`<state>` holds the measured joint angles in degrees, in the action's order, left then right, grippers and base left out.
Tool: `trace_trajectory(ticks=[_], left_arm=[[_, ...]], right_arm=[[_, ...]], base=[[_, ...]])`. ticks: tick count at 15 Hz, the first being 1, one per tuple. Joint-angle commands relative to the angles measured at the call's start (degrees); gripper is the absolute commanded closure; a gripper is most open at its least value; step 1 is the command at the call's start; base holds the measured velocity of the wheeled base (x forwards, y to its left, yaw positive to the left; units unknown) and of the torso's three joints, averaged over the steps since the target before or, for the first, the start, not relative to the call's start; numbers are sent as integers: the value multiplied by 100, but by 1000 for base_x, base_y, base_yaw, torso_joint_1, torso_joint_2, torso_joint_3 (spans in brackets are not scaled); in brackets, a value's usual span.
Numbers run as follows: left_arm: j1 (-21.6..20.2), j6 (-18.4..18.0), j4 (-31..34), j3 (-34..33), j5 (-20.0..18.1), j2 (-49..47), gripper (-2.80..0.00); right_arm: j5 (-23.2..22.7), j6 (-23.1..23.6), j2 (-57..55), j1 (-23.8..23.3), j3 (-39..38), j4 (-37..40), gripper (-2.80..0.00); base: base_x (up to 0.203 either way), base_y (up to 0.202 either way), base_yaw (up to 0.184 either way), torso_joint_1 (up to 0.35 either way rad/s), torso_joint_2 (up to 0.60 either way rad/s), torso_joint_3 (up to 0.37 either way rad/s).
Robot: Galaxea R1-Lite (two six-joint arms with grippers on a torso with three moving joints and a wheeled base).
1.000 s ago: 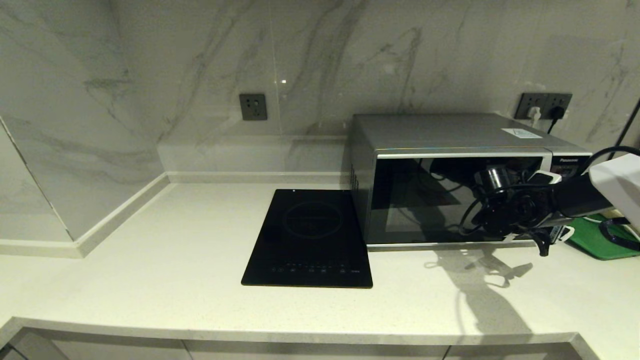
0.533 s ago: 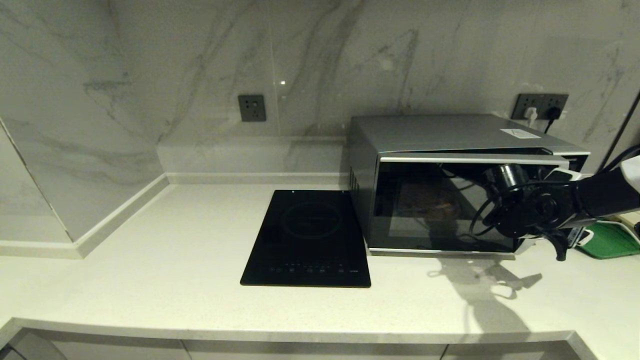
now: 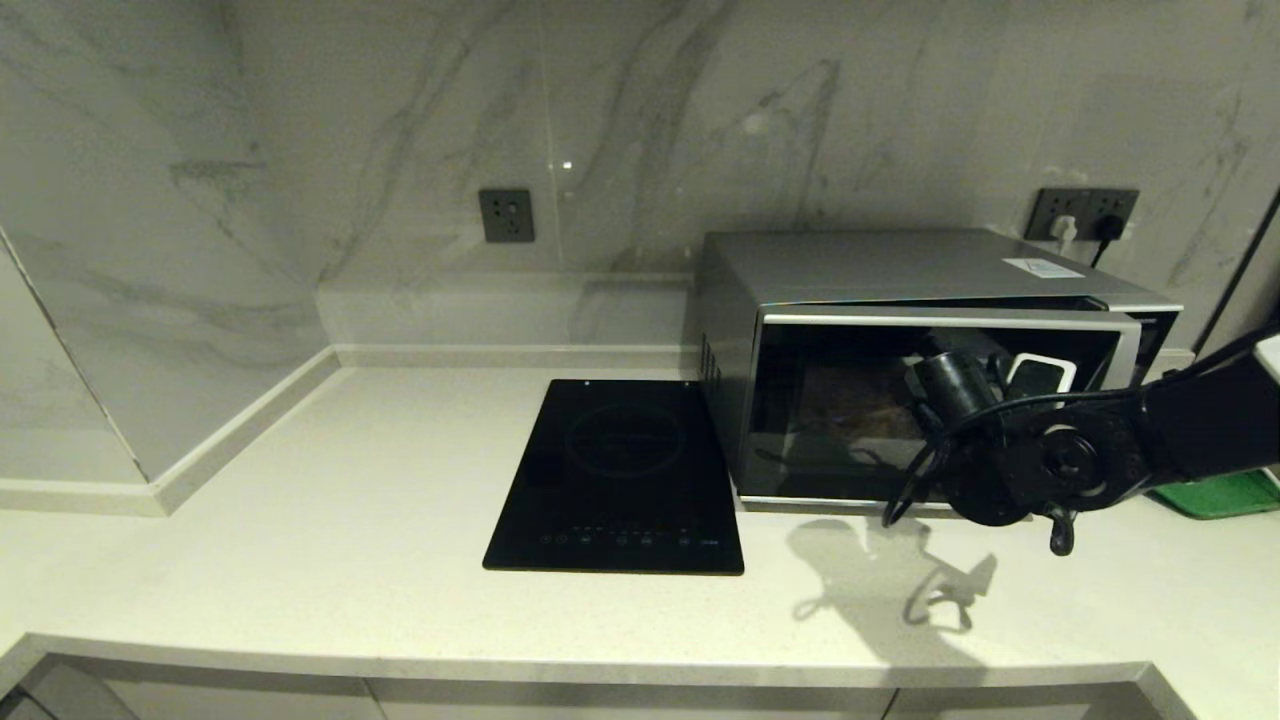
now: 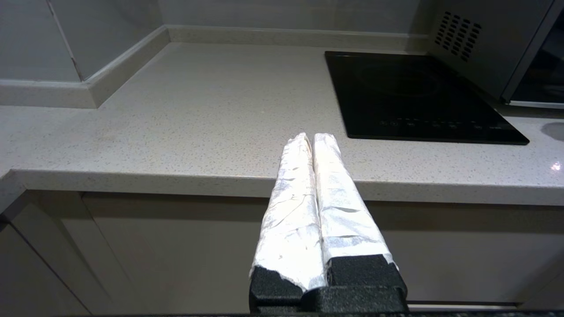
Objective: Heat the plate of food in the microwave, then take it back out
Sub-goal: Open the microwave oven
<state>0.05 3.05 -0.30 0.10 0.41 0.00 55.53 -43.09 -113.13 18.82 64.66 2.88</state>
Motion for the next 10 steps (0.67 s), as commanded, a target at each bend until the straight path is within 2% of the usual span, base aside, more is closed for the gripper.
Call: trace_trajectory(ticks=[1, 2, 3, 4, 6, 7, 8, 10], left_arm=[[-5, 3, -5, -1, 3, 0, 0], [-5, 3, -5, -1, 3, 0, 0], [-5, 3, -5, -1, 3, 0, 0], [-5, 3, -5, -1, 3, 0, 0], [-5, 3, -5, -1, 3, 0, 0], [-5, 3, -5, -1, 4, 0, 0], [-5, 3, -5, -1, 11, 0, 0], [-5, 3, -5, -1, 3, 0, 0]], right_arm=[[-582, -2, 1156, 405, -374, 31, -280], [-932, 19, 1619, 493, -434, 90, 0], [-1402, 62, 2109, 545, -447, 220, 0], [-2056, 102, 2594, 569, -405, 420, 0], [-3962, 144, 3176, 385, -6, 1187, 0], [-4619, 151, 3261, 99, 461, 1667, 0], [-5107, 157, 3243, -222, 969, 2084, 0], [-5626, 167, 2839, -766, 2328, 2888, 0]], base=[[0, 0, 0, 0, 0, 0], [0, 0, 0, 0, 0, 0], [0, 0, 0, 0, 0, 0], [0, 0, 0, 0, 0, 0], [0, 0, 0, 0, 0, 0], [0, 0, 0, 0, 0, 0], [0, 0, 0, 0, 0, 0], [0, 0, 0, 0, 0, 0]])
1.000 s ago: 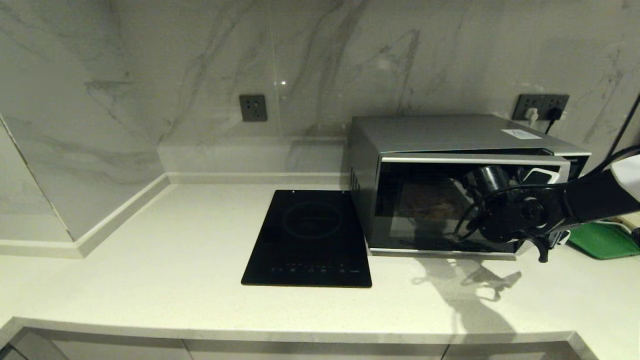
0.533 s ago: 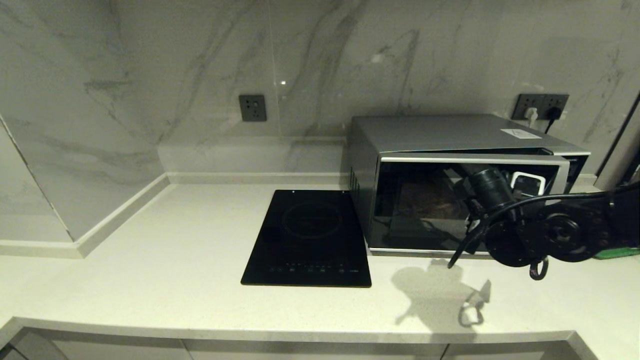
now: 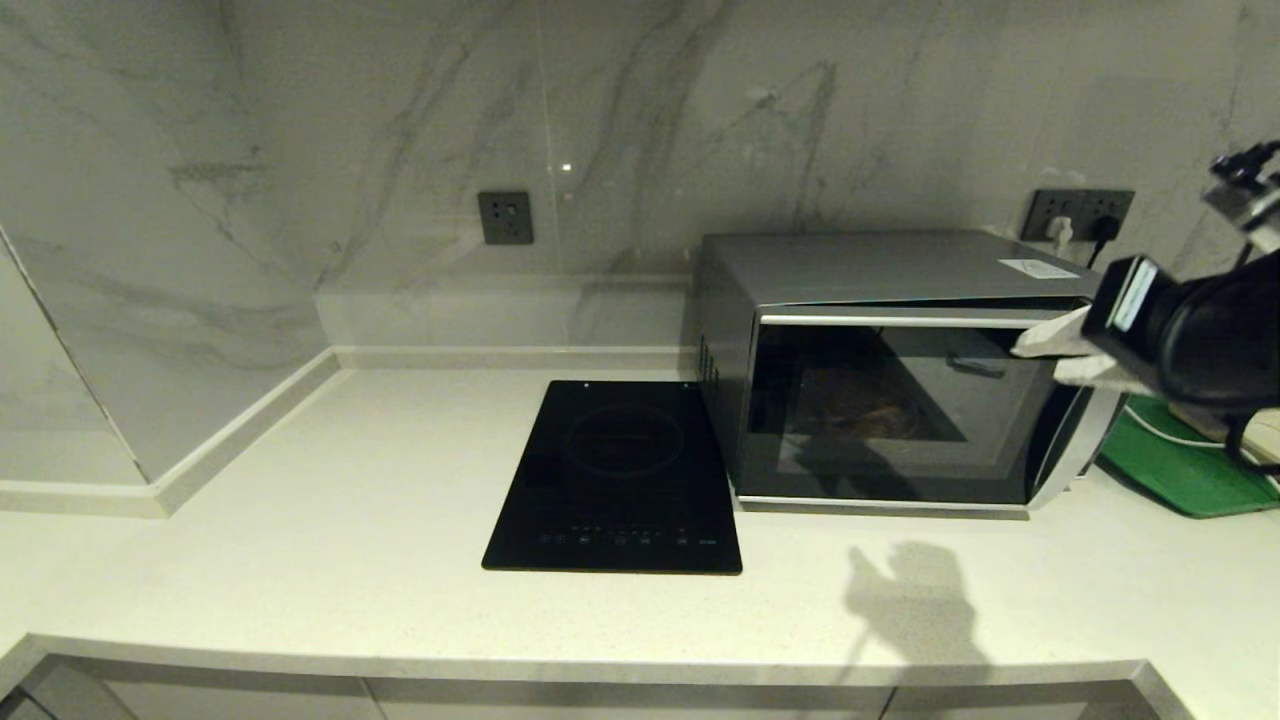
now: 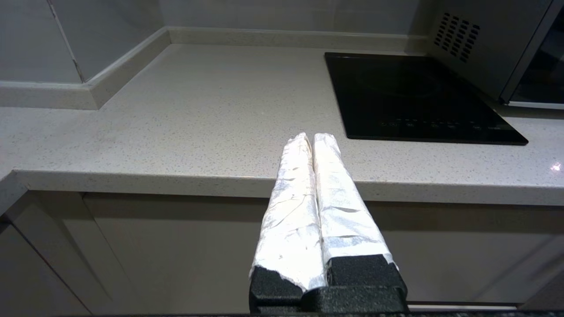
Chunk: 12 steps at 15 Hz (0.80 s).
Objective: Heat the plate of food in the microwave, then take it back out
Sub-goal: Open the microwave oven
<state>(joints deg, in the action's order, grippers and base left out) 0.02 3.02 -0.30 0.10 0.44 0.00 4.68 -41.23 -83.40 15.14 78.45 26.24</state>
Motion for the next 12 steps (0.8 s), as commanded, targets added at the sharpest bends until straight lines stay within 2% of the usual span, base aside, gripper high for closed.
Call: trace_trajectory(ticks=[1, 3, 4, 7, 12], left_arm=[[-2, 5, -5, -1, 8, 0, 0], [-2, 5, -5, -1, 0, 0, 0], [-2, 5, -5, -1, 7, 0, 0], [-2, 5, -5, -1, 0, 0, 0], [-2, 5, -5, -1, 3, 0, 0]], right_arm=[[-653, -13, -466, -605, 1735, 946, 0], [-802, 35, -1357, -955, 3171, 1653, 0], [-855, 81, -1688, -1078, 3527, 1861, 0], [-971, 149, -2678, -1338, 3607, 2143, 0], [-986, -69, -2994, -1617, 3581, 1187, 0]], base=[[0, 0, 0, 0, 0, 0], [0, 0, 0, 0, 0, 0], [0, 0, 0, 0, 0, 0], [0, 0, 0, 0, 0, 0], [0, 0, 0, 0, 0, 0]])
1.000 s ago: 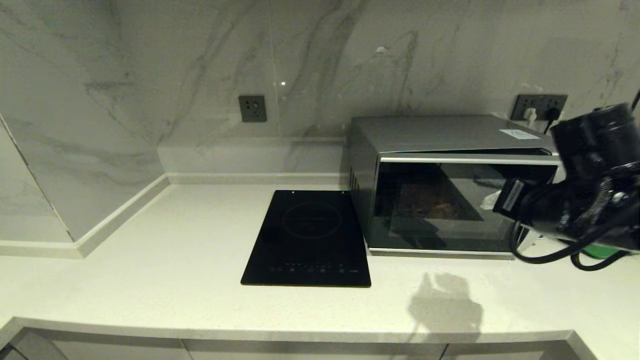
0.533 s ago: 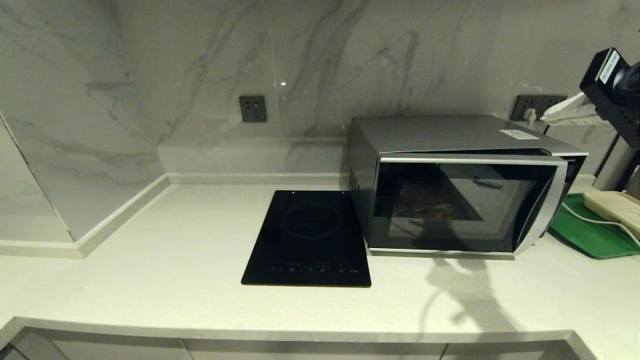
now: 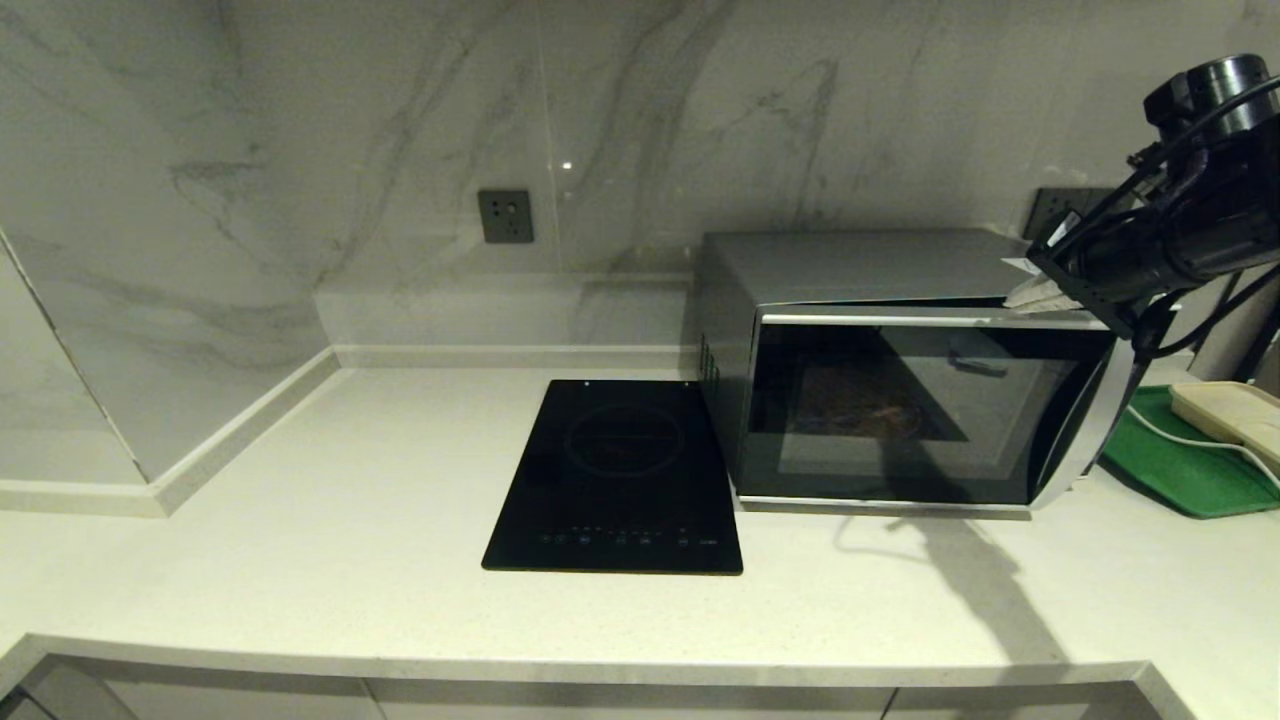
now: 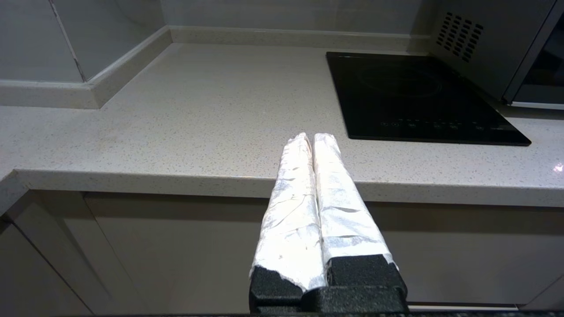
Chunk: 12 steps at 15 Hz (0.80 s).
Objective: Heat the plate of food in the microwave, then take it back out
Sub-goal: Open the microwave oven
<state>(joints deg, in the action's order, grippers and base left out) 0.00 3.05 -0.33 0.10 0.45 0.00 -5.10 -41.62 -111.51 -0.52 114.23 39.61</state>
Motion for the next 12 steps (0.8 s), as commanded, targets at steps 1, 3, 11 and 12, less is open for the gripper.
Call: trace_trajectory(ticks=[1, 3, 11, 12], left_arm=[[0, 3, -2, -1, -1, 0, 0], [0, 3, -2, -1, -1, 0, 0], [0, 3, -2, -1, -1, 0, 0], [0, 3, -2, -1, -1, 0, 0]], right_arm=[[-9, -28, -155, -54, 3, -228, 0], [8, -13, -157, -93, 3, -293, 0], [61, 31, -434, -694, 3, -1120, 0], [61, 69, -479, -757, 3, -1184, 0]], base=[[0, 0, 0, 0, 0, 0], [0, 0, 0, 0, 0, 0], [0, 0, 0, 0, 0, 0], [0, 0, 0, 0, 0, 0]])
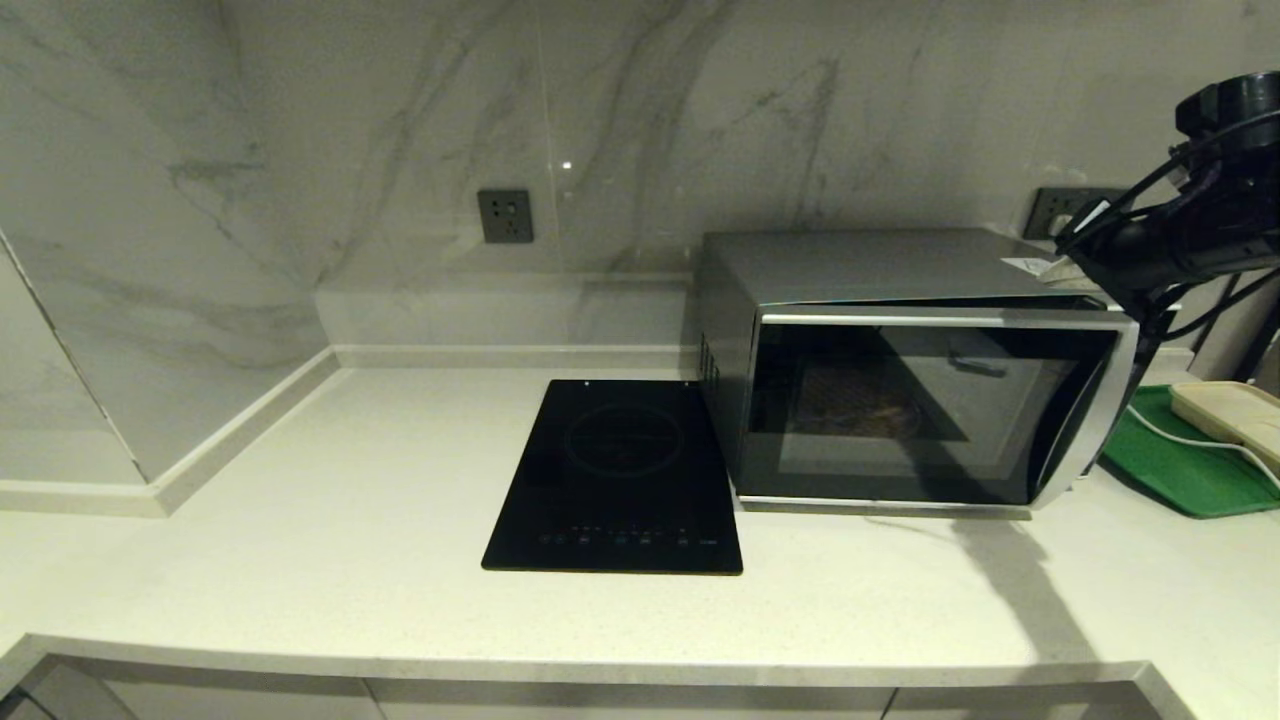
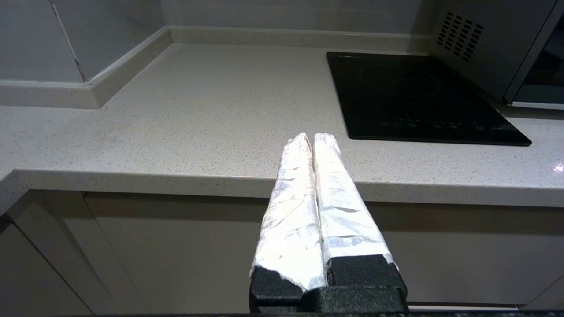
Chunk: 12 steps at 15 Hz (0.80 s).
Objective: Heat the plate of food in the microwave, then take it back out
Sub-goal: Open the microwave oven
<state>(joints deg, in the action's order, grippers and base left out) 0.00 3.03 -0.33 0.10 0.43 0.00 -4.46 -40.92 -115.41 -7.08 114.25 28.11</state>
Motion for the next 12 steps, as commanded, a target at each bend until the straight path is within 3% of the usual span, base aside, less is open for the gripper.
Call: trace_trajectory(ticks=[1, 12], left_arm=[[0, 4, -2, -1, 1, 0, 0], [0, 4, -2, -1, 1, 0, 0]], right_arm=[[-2, 4, -128, -177, 1, -140, 0], [-2, 128, -377, -531, 1, -270, 0]], base=[[0, 0, 0, 0, 0, 0], [0, 0, 0, 0, 0, 0]])
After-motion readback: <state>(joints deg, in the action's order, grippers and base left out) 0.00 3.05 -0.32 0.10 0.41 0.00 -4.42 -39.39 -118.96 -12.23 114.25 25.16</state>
